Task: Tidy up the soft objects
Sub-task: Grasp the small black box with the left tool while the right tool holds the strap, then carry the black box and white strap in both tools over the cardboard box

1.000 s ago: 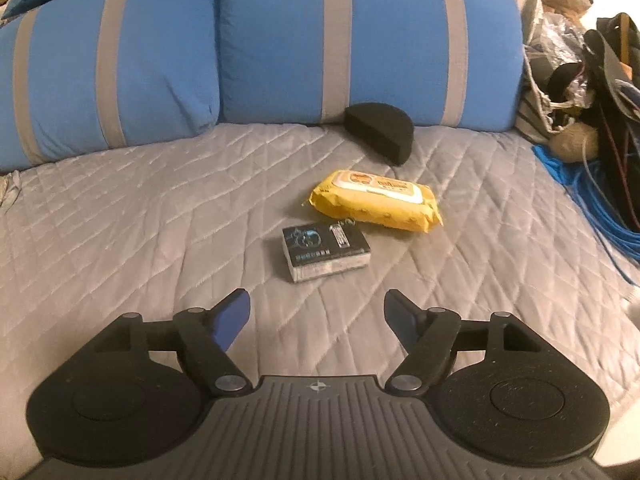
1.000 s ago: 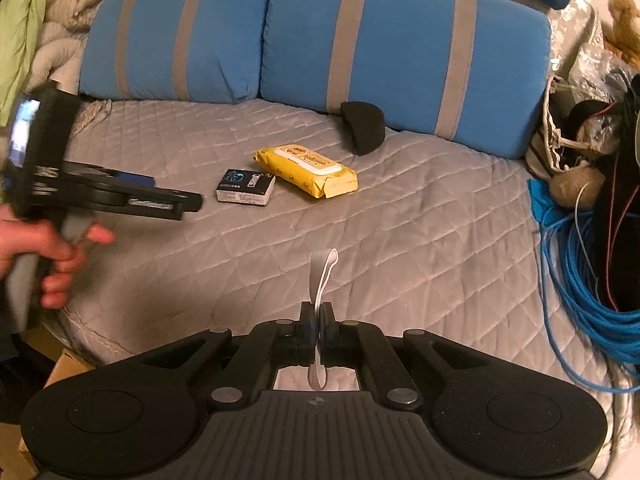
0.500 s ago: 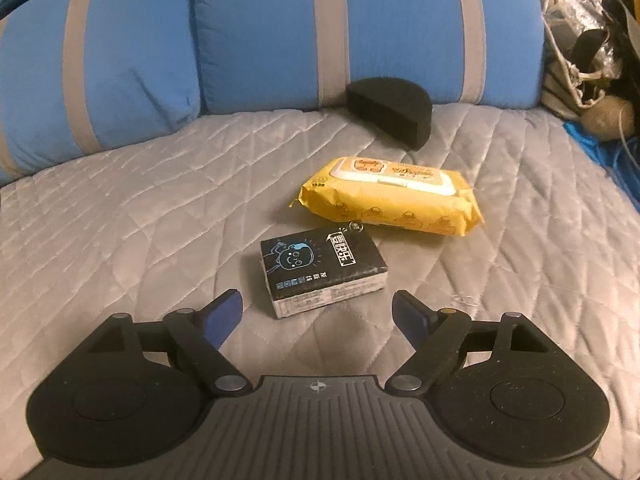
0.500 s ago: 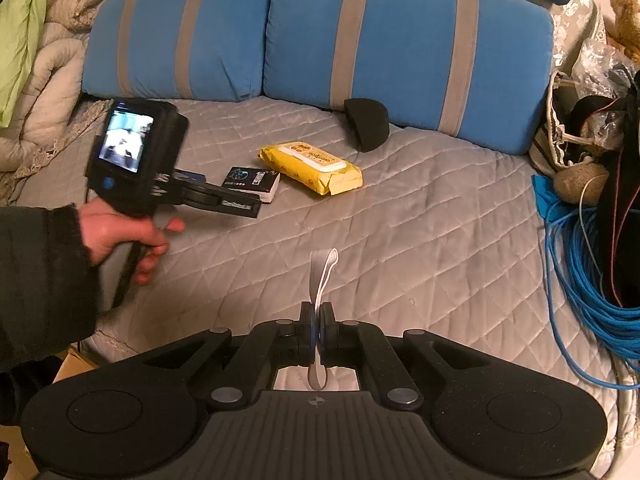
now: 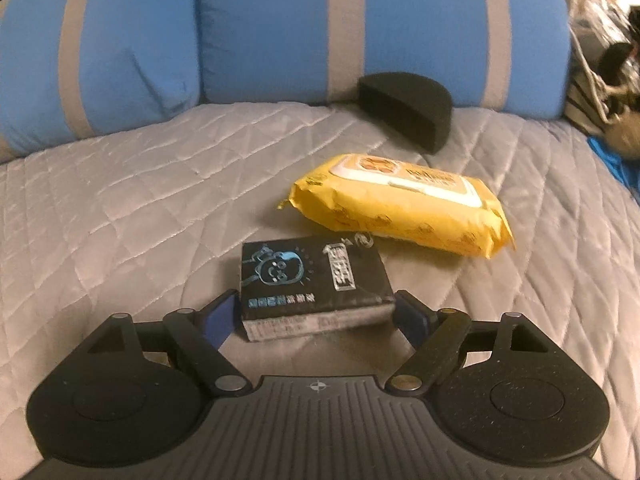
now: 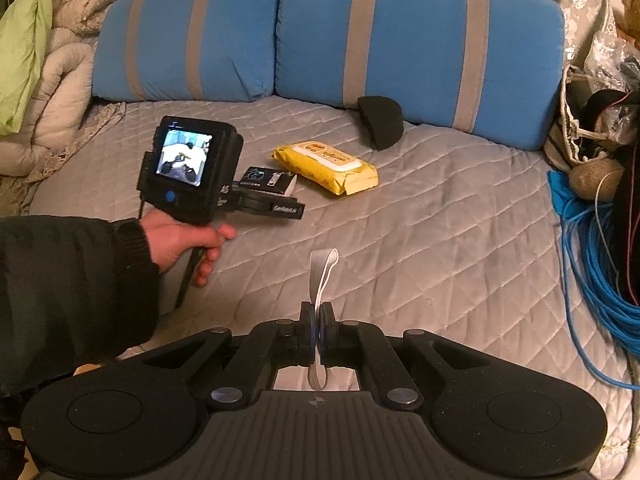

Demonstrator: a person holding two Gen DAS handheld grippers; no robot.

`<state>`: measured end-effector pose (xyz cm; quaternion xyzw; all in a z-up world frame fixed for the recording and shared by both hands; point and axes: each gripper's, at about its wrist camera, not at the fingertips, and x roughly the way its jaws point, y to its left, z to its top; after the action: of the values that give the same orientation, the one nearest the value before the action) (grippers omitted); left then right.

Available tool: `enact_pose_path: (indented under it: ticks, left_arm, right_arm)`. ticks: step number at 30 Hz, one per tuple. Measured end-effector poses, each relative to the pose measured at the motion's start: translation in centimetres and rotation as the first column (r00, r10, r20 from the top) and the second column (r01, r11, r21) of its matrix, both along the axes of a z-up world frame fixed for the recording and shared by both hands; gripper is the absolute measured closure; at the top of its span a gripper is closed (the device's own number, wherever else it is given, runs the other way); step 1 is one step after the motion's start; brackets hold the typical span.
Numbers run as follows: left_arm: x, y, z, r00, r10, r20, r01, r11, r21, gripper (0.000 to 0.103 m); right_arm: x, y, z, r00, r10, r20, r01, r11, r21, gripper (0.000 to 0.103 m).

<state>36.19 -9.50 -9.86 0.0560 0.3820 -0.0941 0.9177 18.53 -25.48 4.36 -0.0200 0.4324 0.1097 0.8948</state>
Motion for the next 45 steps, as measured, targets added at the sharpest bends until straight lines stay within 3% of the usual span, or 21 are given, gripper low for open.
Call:
enact_pose_path:
  ticks: [2,3,7,12,20,34,45]
  left_arm:
    - [0.3,0.1,0.0,1.0,0.01,0.004,-0.01,1.0,-0.01,0.024]
    - [0.3,0.1,0.0,1.0,0.01,0.007,-0.009,1.0,-0.018,0.031]
    - [0.0,0.3,0.7,1.0,0.008,0.013,-0.008,0.999,-0.034,0.032]
    - [-1.2,0.6,2.7,0.997,-0.019,0.077,0.02,1.0,-0.018,0.032]
    - [-3.2,1.5,5.7,0.995,-0.051,0.08,0.052,0.999,-0.013,0.032]
    - [-10.8,3.4,10.2,0.983,-0.144,0.118,0.149,0.988,-0.042,0.032]
    - [-16.0,5.1,12.4,0.981,-0.18,0.071,0.184,0.982,-0.053,0.032]
  right_arm:
    - [0.1,0.0,-0.1,1.0,0.001,-0.001,-0.001,1.0,0.005,0.098]
    - [0.1,0.0,-0.1,1.0,-0.001,-0.003,0.001,1.0,0.005,0.098]
    - [0.5,-0.1,-0.2,1.0,-0.017,-0.012,0.017,1.0,0.007,0.098]
    - [0.7,0.0,-0.6,0.999,-0.029,-0.032,0.029,0.999,0.017,0.098]
    - [0.8,-0.1,-1.2,0.997,-0.061,-0.047,0.06,0.998,-0.024,0.098]
    - [0.6,1.0,-1.4,0.997,-0.063,-0.044,0.061,0.997,-0.043,0.098]
    - [-0.7,1.4,-1.0,0.997,-0.048,-0.052,0.049,0.999,0.007,0.098]
